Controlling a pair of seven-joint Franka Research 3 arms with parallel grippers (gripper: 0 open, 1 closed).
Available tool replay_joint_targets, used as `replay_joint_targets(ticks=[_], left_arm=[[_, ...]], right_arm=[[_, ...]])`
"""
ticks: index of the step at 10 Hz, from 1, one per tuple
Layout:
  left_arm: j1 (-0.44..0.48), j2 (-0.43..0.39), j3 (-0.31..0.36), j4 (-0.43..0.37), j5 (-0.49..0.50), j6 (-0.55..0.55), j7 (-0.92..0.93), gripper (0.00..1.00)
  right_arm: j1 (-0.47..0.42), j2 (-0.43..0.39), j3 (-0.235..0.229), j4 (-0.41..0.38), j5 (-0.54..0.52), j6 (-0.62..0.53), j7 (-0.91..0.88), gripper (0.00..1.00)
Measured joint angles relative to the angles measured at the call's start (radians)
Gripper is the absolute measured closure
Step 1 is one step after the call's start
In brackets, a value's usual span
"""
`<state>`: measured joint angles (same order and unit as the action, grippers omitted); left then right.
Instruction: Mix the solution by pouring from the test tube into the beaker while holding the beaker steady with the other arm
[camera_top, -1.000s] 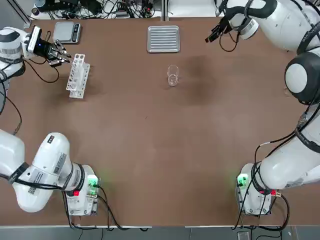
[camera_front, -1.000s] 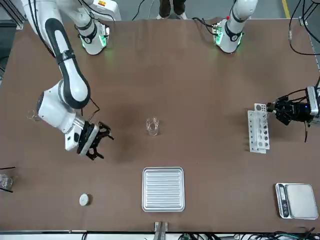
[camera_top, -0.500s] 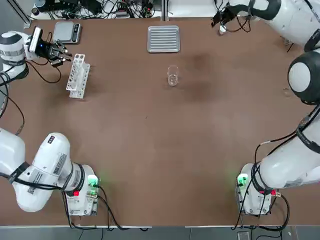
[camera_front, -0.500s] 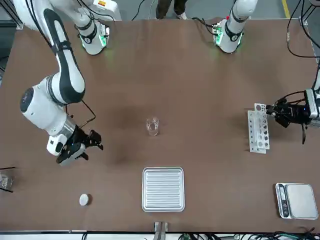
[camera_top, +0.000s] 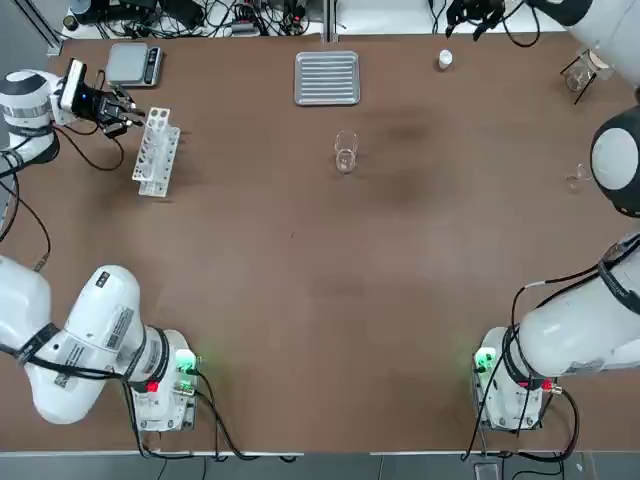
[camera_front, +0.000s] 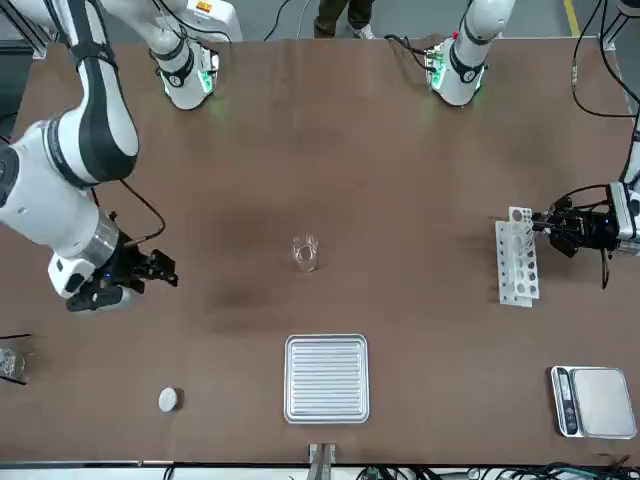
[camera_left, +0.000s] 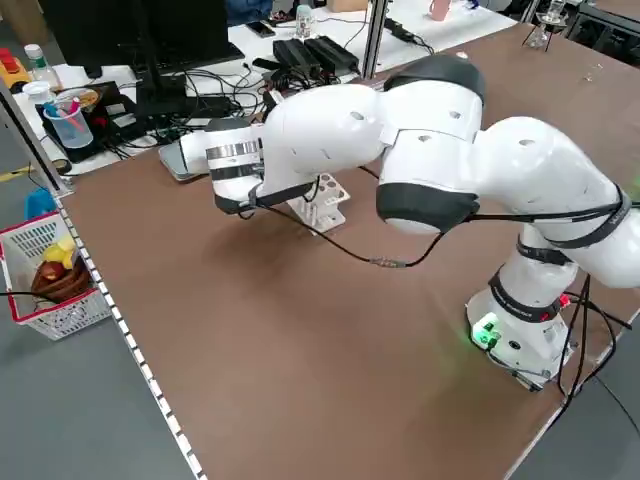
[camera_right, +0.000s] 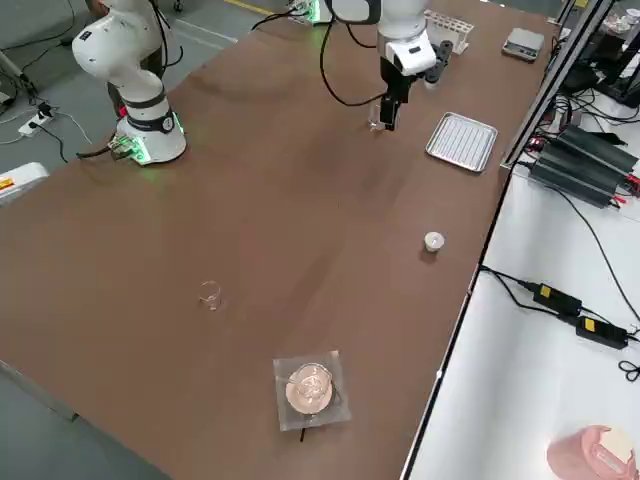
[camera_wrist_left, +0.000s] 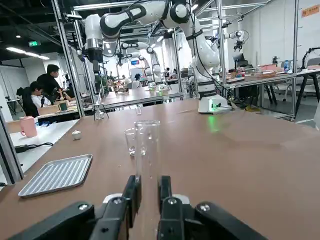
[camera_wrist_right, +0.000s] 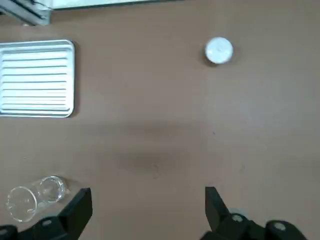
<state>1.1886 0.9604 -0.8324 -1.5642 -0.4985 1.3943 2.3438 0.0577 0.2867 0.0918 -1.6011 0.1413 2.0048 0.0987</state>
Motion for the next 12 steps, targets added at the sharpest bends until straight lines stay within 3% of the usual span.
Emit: replay_joint_targets(ticks=[5,9,12], left_arm=[[-0.001,0.048,0.004,0.002,0.000,0.013,0.000,0.78],[-0.001,0.078,0.010,0.028,0.002,0.016,0.000,0.78],[-0.001,0.090,0.015,0.040,0.001,0.015,0.000,0.78]], right_arm=[[0.000,-0.014,0.002,0.174,-0.081,-0.219,0.093,0.00],[-0.002,-0.016,-0.002,0.235,-0.150,-0.352,0.024,0.00],[-0.004,-0.069,-0.041,0.288,-0.151,-0.469,0.008,0.00]])
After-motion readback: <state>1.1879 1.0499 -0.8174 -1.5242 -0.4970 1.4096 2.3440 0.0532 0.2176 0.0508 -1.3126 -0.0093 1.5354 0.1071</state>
